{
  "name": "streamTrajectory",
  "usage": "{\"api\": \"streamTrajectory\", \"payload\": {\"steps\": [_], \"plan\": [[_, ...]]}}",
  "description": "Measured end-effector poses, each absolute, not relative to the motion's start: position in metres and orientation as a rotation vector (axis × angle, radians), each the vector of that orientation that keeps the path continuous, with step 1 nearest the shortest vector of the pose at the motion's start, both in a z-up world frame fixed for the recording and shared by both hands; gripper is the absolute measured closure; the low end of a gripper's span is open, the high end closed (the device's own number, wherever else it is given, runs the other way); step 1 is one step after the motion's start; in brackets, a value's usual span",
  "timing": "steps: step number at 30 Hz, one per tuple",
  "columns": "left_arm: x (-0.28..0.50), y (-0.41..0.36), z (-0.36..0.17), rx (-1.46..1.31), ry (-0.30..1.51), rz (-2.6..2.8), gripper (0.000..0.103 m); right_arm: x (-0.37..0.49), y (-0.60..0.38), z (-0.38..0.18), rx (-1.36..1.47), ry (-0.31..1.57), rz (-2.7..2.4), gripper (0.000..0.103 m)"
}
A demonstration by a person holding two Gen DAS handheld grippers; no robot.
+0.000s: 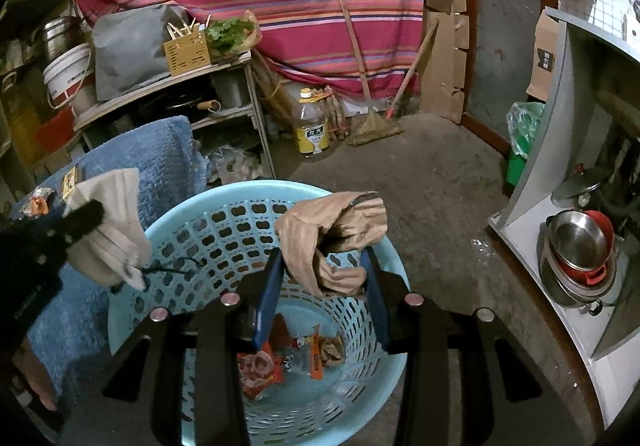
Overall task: Collect trash
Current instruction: 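Open the left tool to drop the cloth while the right tool releases the tan paper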
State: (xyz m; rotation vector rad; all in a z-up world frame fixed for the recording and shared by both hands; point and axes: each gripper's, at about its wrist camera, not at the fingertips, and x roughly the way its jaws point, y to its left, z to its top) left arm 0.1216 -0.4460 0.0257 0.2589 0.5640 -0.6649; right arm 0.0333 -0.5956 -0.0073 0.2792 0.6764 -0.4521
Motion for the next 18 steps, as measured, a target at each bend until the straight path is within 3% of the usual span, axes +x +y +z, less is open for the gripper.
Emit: {"api": "streamTrajectory", "payload": {"steps": [6,9,11,15,18], "plan": [[0.119,-0.457,0.022,0.314,0.571,-0.656,0.075,0.034,-0.597,-0.008,0.283,0.681,-0.448,0.063],[0.120,-0.453,0.027,0.287,0.574,-0.661,0.065,0.034,-0.596,-0.008,0.284,0.682,-0.446,0.063],[0.121,-0.447,0.032,0.268,0.573,-0.648,0.053,0.034,-0.596,-0.008,0.283,0.681,-0.444,0.063],[0.124,-0.432,0.041,0.249,0.559,-0.612,0.046,0.035,-0.591,-0.007,0.281,0.680,-0.439,0.063],[0.127,-0.415,0.049,0.227,0.540,-0.569,0.034,0.036,-0.586,-0.006,0.286,0.678,-0.433,0.063]]}}
